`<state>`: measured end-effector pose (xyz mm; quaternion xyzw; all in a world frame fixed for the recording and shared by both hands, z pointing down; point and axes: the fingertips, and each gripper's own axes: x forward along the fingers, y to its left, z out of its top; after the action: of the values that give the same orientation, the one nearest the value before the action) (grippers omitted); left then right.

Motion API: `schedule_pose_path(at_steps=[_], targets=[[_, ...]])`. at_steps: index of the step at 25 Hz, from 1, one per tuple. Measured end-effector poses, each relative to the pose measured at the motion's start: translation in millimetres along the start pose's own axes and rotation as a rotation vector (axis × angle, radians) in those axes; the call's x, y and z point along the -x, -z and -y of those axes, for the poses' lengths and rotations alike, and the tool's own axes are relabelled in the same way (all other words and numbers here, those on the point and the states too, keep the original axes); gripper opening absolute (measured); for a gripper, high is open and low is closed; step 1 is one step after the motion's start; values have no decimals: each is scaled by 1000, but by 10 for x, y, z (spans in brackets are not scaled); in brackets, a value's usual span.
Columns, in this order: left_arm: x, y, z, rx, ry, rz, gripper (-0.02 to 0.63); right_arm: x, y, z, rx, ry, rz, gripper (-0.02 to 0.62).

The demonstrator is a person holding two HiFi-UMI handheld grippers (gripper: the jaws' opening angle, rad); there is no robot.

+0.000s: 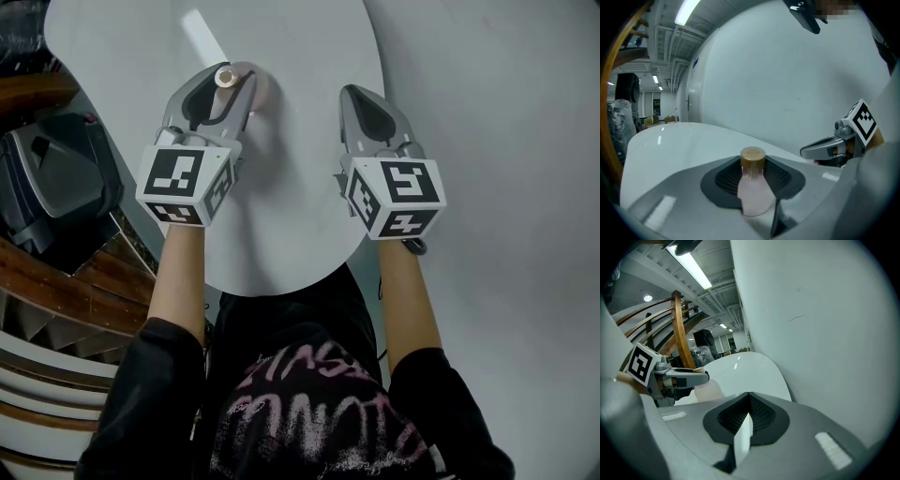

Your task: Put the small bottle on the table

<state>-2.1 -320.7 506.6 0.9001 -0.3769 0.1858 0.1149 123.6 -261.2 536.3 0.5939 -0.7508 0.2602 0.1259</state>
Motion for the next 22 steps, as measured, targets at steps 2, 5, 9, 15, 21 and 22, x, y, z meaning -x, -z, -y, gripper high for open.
schedule_pose_path(at_steps=[2,5,9,15,21,22], targets=[[-23,-20,-11,1,-1,6,143,-19,-12,10,2,-2,-3,8],[-62,-41,-26,-1,3,17,143,-50,-33,44,1,0,-1,8],[-89,-65,-41,-6,8,27,143,-73,-50,70,1,3,-4,8],[-85,-59,-10,-18,10,29,144,-66,-33,71,0,3,-3,8],[-68,-34,19,-43,7,17,144,-59,-33,23,4,-1,-2,8],[-64,-41,11,-38,3,16,144,-60,-38,10,4,-2,-2,8]])
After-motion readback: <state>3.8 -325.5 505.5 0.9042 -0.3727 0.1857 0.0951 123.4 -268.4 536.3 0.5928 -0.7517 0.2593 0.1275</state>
